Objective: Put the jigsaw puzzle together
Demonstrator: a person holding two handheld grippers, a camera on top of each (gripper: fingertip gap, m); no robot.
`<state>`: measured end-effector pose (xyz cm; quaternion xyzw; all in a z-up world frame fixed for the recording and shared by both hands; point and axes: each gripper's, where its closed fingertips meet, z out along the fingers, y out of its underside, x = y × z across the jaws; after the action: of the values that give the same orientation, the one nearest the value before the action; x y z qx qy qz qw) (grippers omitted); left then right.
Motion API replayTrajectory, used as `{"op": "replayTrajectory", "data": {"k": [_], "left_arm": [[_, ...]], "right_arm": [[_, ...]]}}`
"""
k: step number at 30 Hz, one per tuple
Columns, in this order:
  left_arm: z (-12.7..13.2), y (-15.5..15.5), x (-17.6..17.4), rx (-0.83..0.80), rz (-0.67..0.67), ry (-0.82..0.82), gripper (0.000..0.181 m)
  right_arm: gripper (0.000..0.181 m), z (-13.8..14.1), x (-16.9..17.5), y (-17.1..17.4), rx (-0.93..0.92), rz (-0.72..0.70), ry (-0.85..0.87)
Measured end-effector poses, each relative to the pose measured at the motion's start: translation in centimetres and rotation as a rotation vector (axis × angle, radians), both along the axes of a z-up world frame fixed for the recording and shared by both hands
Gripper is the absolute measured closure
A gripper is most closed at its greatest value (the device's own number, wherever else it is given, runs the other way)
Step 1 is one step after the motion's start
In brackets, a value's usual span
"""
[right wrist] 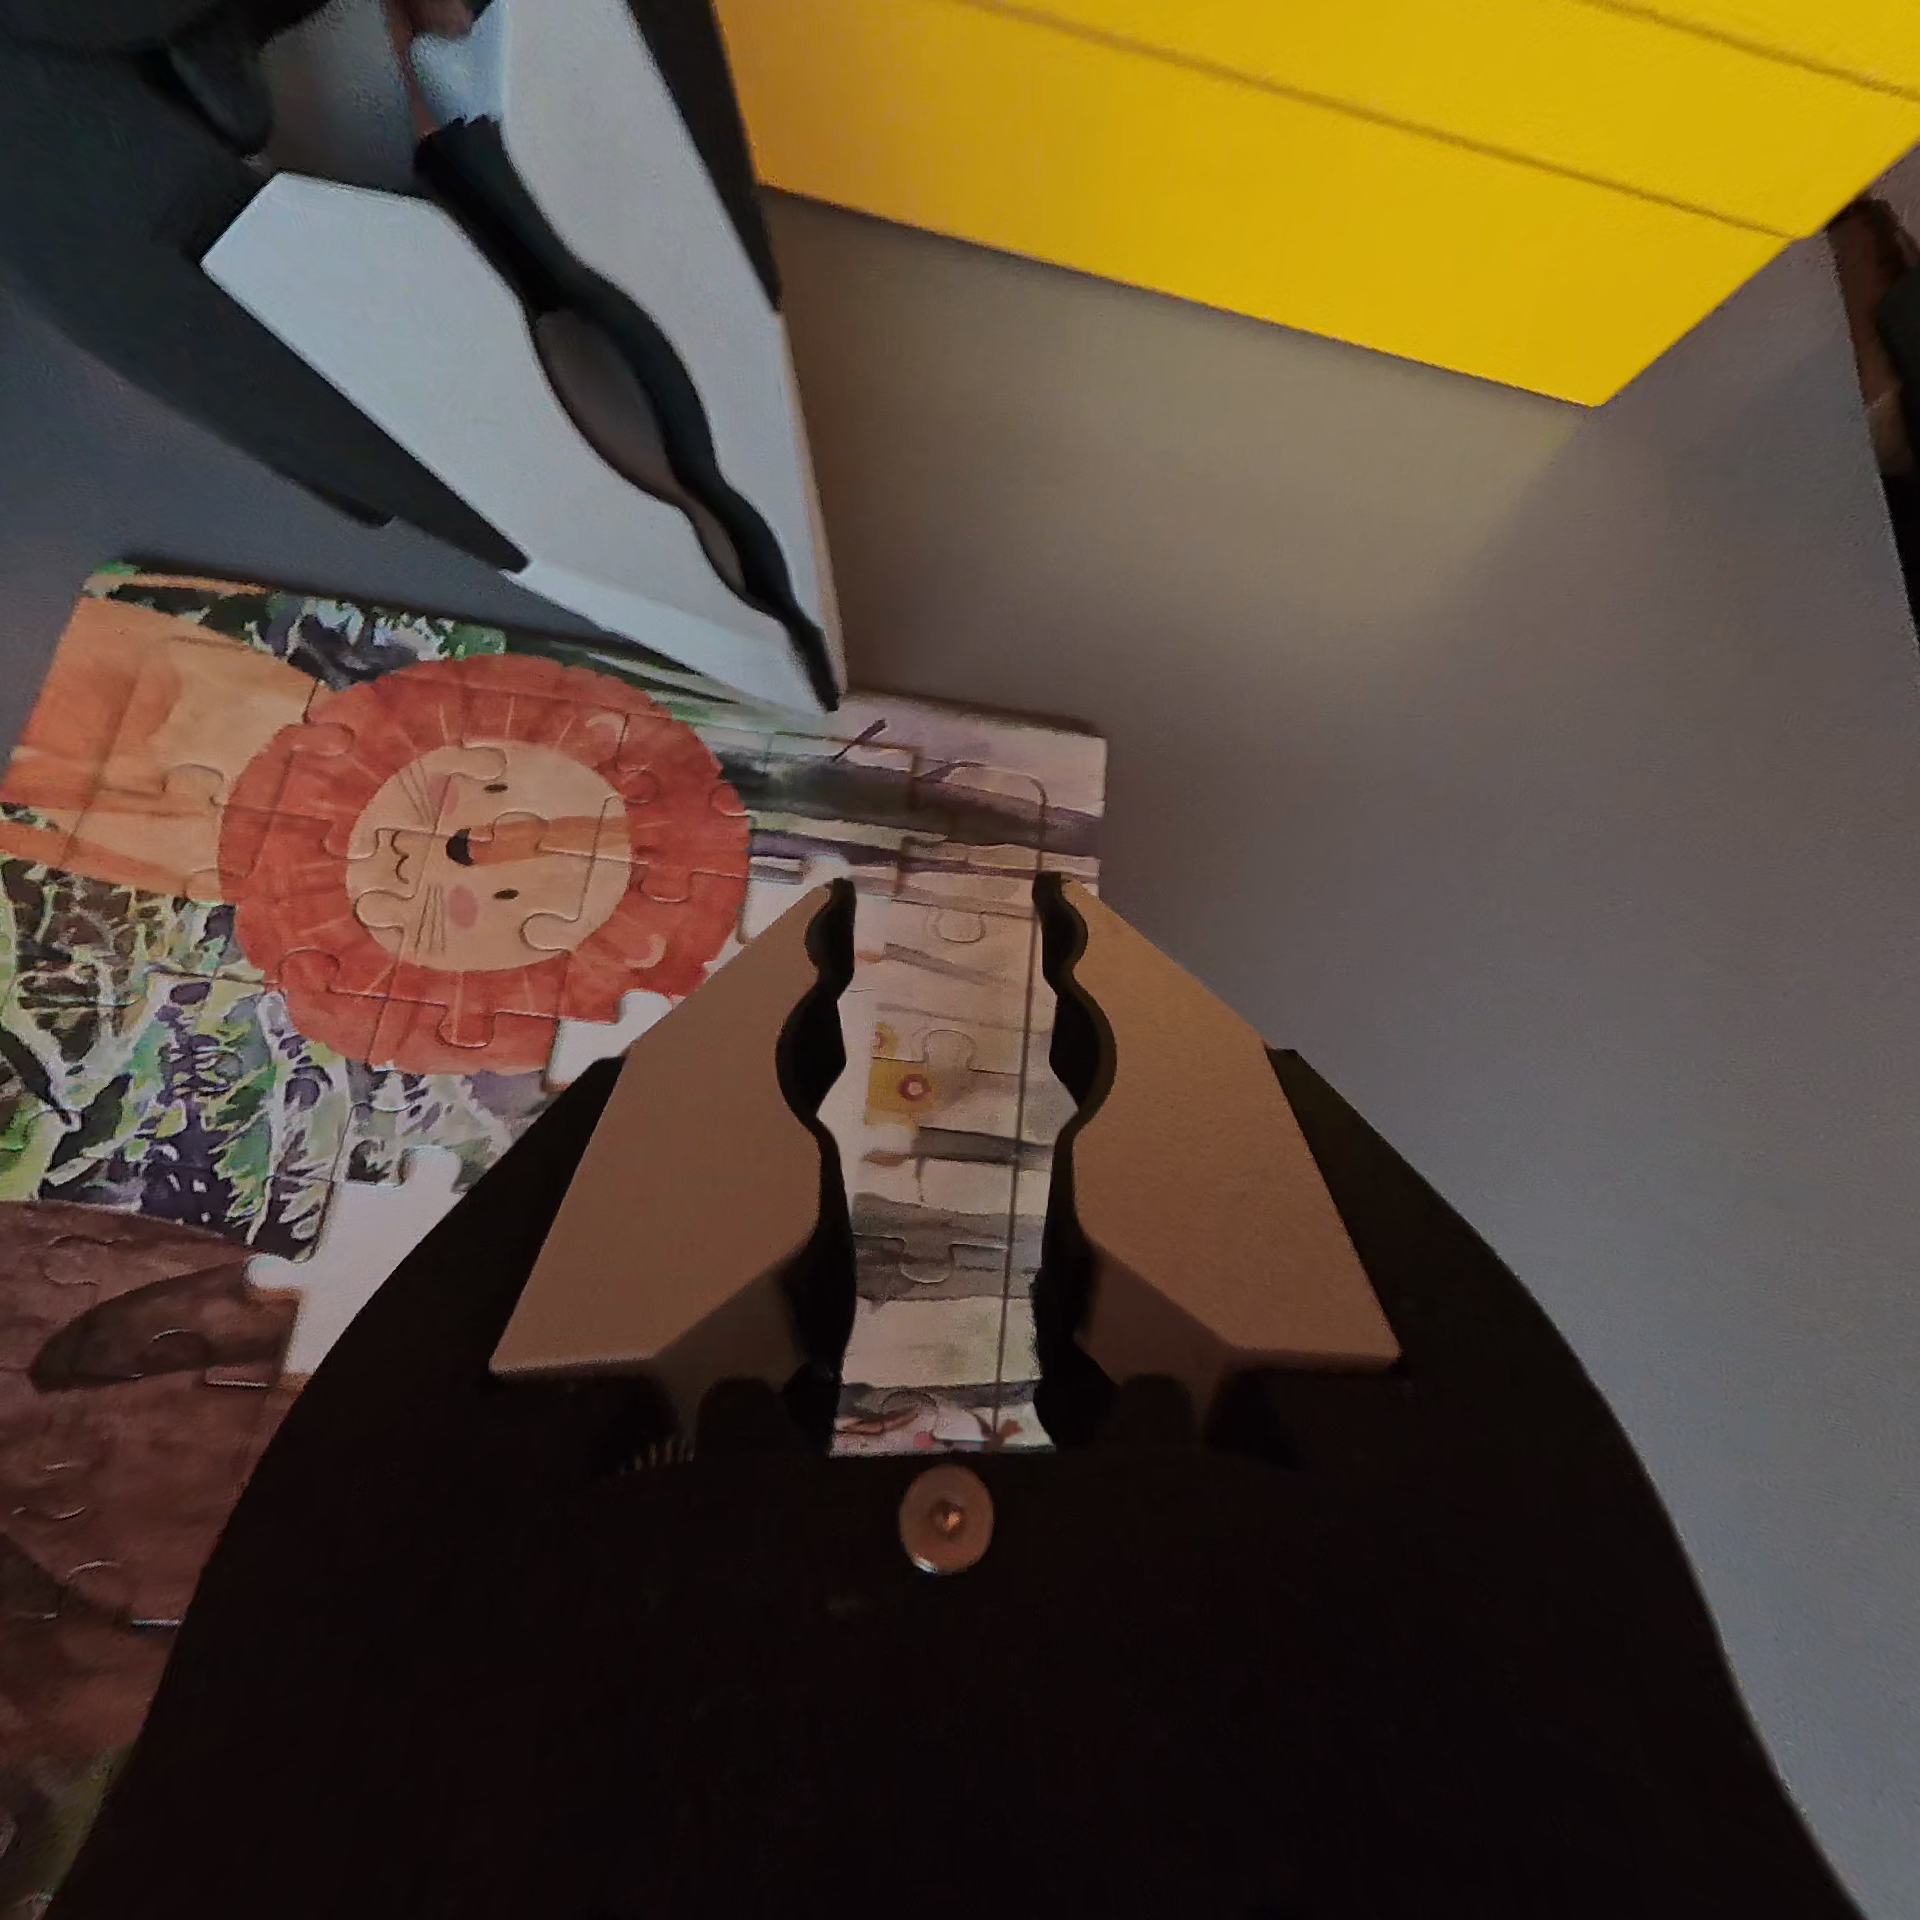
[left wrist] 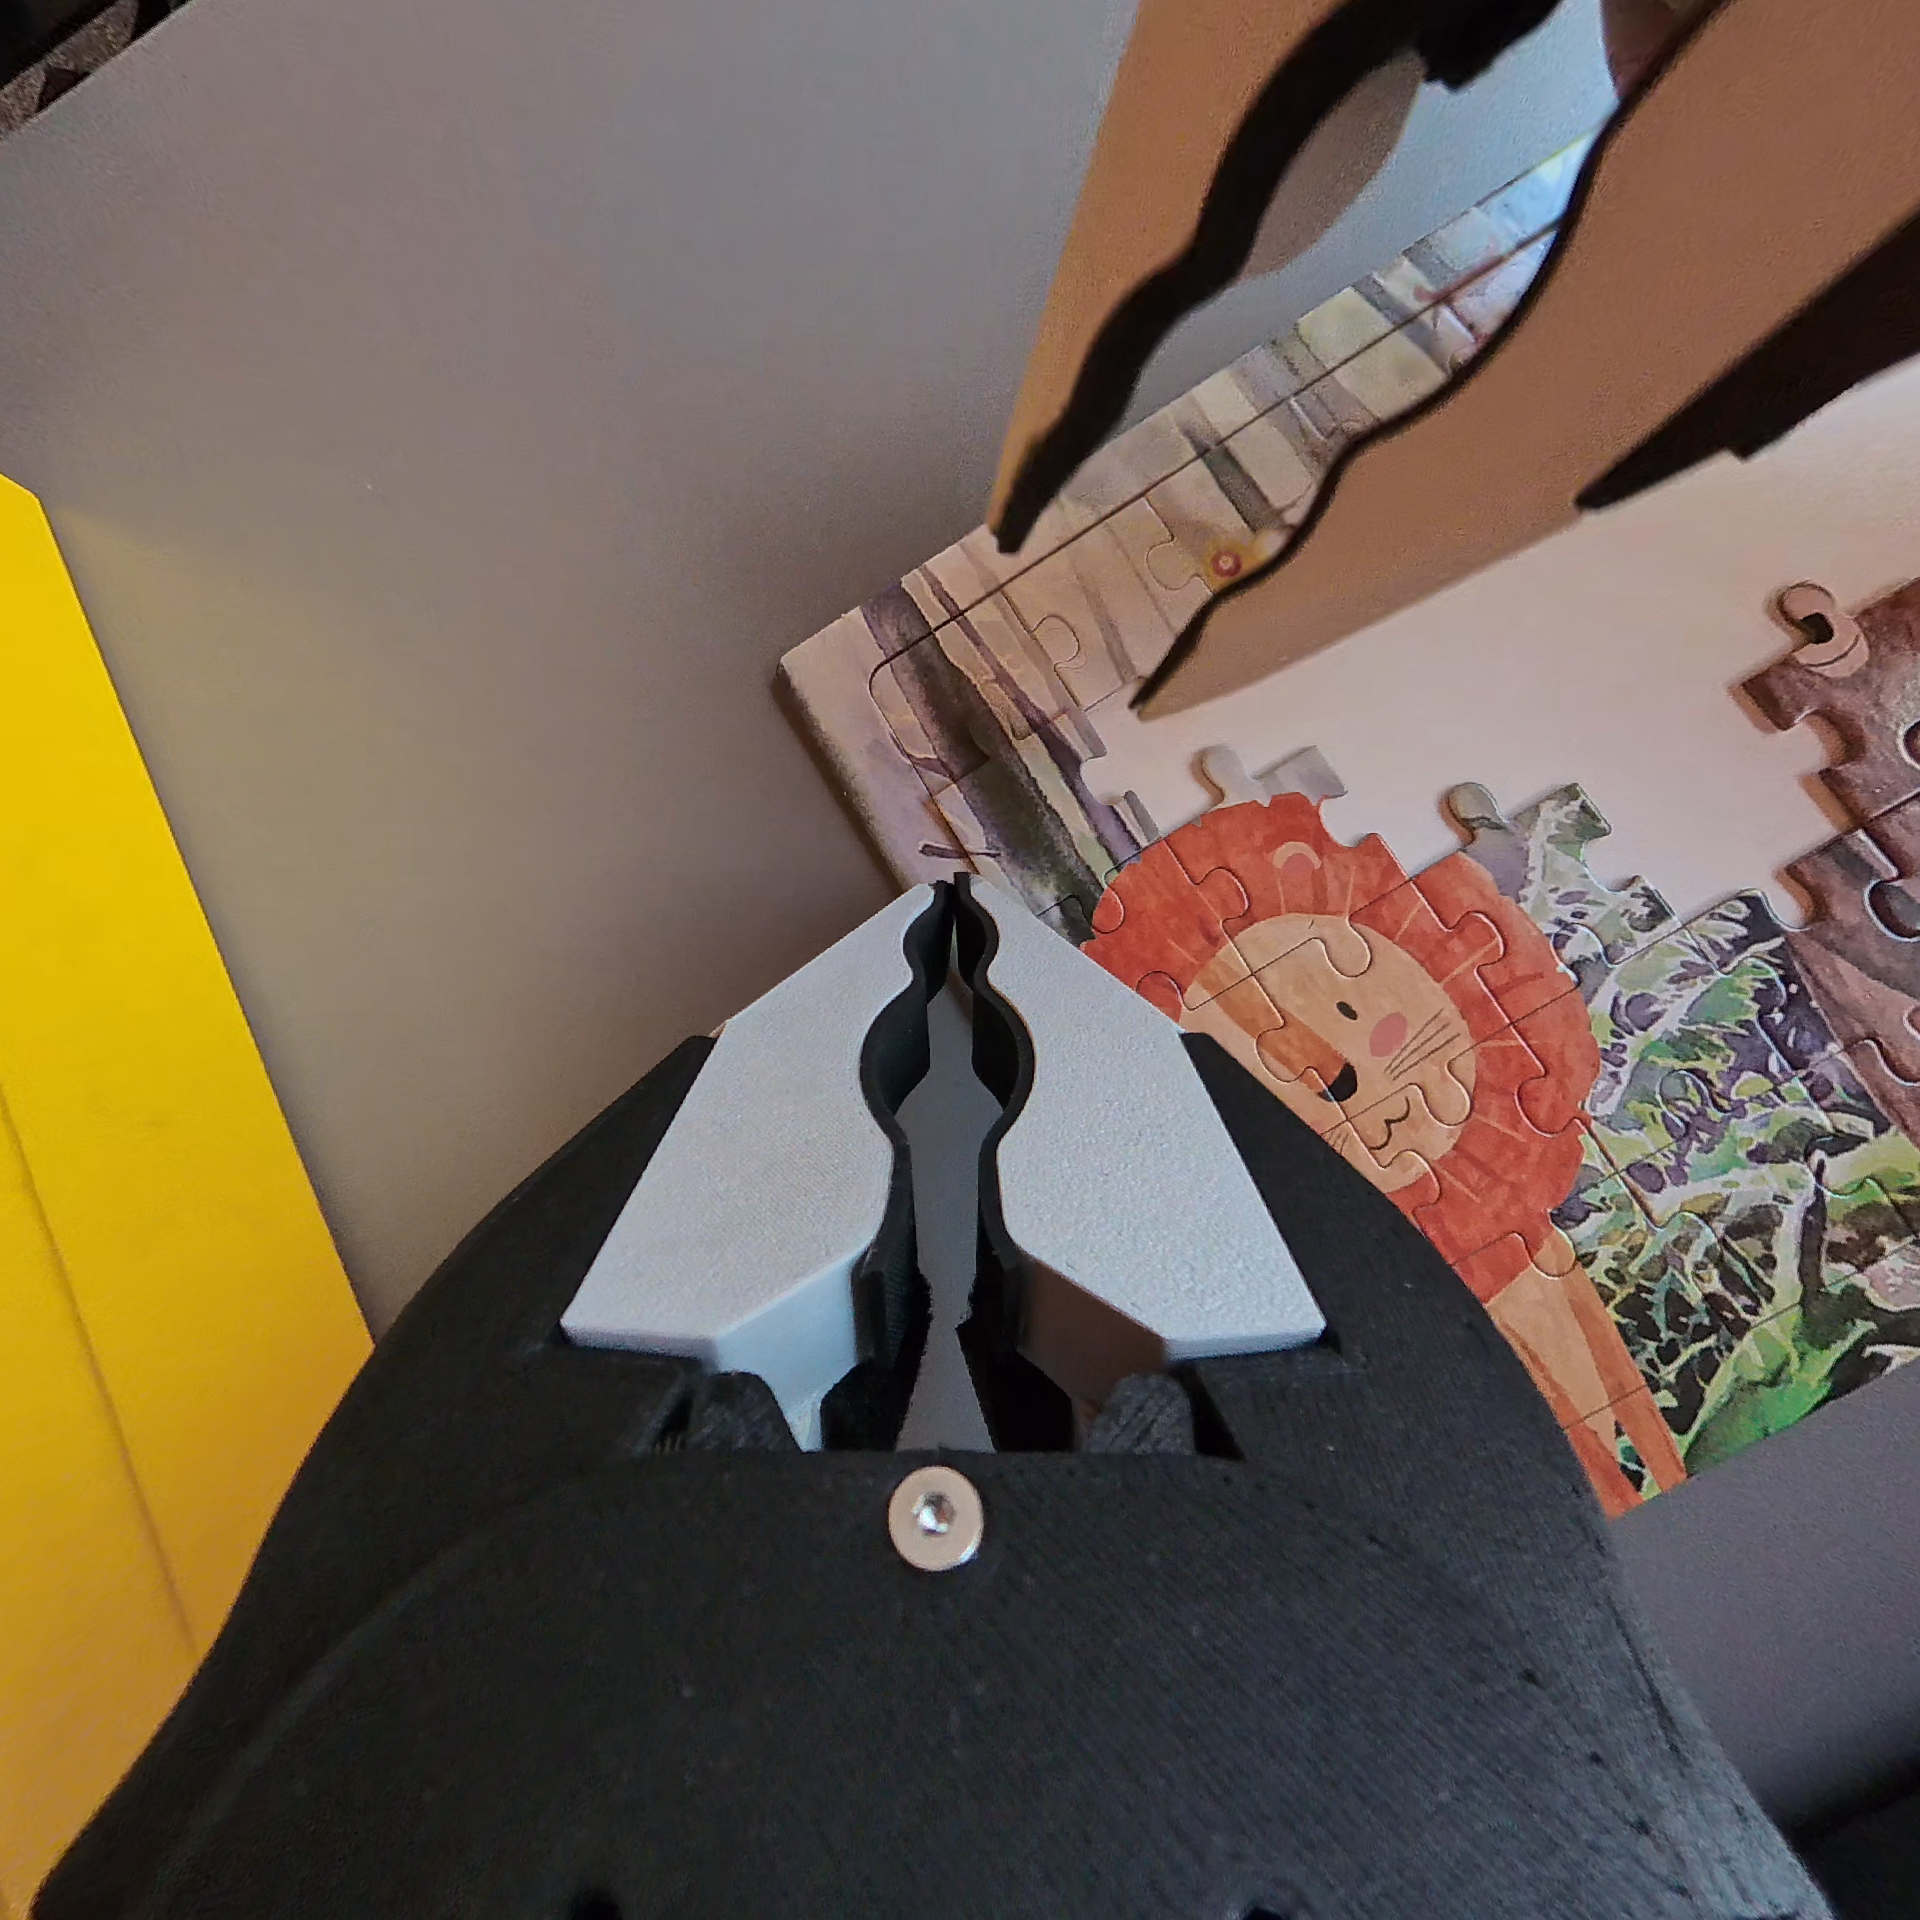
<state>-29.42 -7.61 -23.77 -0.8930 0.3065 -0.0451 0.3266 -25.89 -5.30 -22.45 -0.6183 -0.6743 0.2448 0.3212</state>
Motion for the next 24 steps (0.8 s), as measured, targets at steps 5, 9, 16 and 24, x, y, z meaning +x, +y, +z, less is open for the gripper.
{"op": "replayTrajectory", "data": {"k": [5, 9, 16, 24], "left_arm": [[-0.1, 0.1, -0.2, -0.002, 0.005, 0.0, 0.181], [0.2, 0.8, -0.5, 0.015, 0.021, -0.015, 0.181], [1.2, 2.2, 0.0, 0.022, -0.061, 0.018, 0.181], [1.6, 2.4, 0.6, -0.048, -0.109, -0.057, 0.168]], "right_arm": [[0.156, -1.2, -0.5, -1.1, 0.018, 0.017, -0.041], [0.171, -1.7, -1.0, -1.4, 0.011, 0.017, -0.045], [0.172, -1.4, -1.0, -1.5, 0.059, 0.018, -0.022], [0.171, -0.4, -1.0, -1.6, 0.125, 0.032, 0.015]]}}
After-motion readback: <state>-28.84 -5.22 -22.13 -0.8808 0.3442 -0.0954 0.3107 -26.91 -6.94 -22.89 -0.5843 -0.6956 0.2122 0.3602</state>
